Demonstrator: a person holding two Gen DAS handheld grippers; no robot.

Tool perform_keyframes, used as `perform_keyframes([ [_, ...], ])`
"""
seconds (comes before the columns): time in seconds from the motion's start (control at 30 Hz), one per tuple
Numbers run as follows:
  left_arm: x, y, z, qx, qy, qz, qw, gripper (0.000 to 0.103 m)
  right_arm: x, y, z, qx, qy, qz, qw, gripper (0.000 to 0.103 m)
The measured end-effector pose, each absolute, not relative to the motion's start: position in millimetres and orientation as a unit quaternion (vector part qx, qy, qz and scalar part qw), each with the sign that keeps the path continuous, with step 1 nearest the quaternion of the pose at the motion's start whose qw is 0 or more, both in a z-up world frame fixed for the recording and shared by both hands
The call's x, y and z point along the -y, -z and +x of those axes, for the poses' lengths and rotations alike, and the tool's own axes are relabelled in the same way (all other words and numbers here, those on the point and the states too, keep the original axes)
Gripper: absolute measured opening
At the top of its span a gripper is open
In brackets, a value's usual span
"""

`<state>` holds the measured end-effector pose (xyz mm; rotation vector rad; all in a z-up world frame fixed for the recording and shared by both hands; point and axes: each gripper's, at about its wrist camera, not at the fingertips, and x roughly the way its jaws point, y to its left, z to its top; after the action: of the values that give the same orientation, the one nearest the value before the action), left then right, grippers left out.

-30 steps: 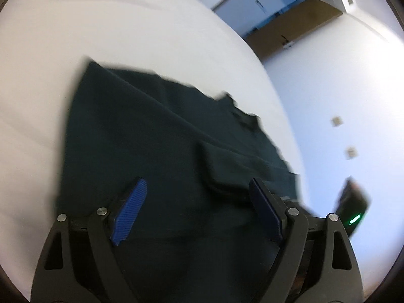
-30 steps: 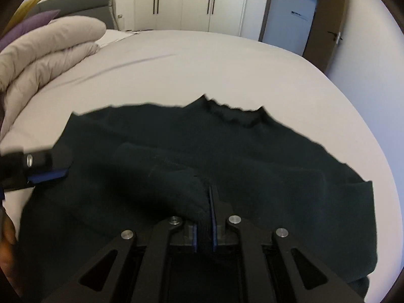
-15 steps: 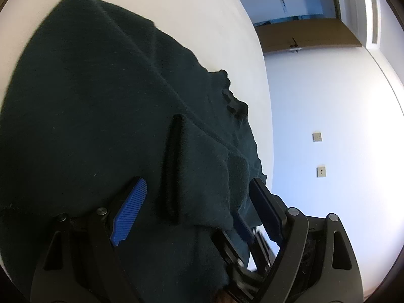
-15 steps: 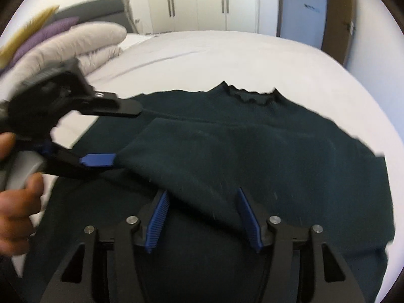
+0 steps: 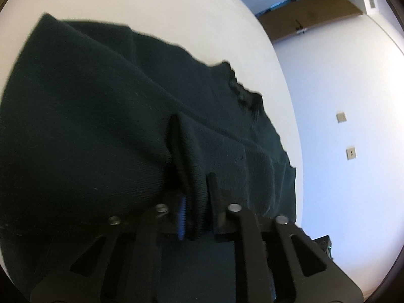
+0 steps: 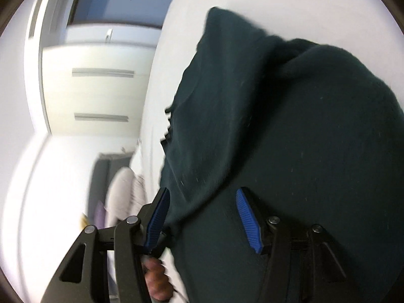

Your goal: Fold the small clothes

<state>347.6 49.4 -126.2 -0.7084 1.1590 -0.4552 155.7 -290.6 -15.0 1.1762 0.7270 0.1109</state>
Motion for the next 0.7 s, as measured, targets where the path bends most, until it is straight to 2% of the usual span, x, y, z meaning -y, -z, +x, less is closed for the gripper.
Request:
perform_keyframes([
  [0.27, -56.3, 85.6, 345.5, -0.46, 0.219, -0.272, 0.816, 0.008, 321.8, 25.3, 163.4, -0.256, -0.062, 0.633, 0.728, 0.058],
  [0.4, -49.5, 97.6, 349.5, -0.462, 0.222, -0.222, 0.829, 0.008, 343.3, 23.5, 172.9, -0.223, -0.065, 0.651, 0.723, 0.058],
  [0.57, -55.4, 126.3, 346.0, -0.471, 0.221, -0.221, 0.825, 0.008, 374.0, 22.0, 180.7, -0.176, -0.059, 0.666, 0.722, 0.056],
  [0.7, -55.6, 127.7, 338.4, -0.464, 0.223, -0.207, 0.832, 0.008, 384.0, 22.7, 185.4, -0.183, -0.053, 0.662, 0.725, 0.05],
])
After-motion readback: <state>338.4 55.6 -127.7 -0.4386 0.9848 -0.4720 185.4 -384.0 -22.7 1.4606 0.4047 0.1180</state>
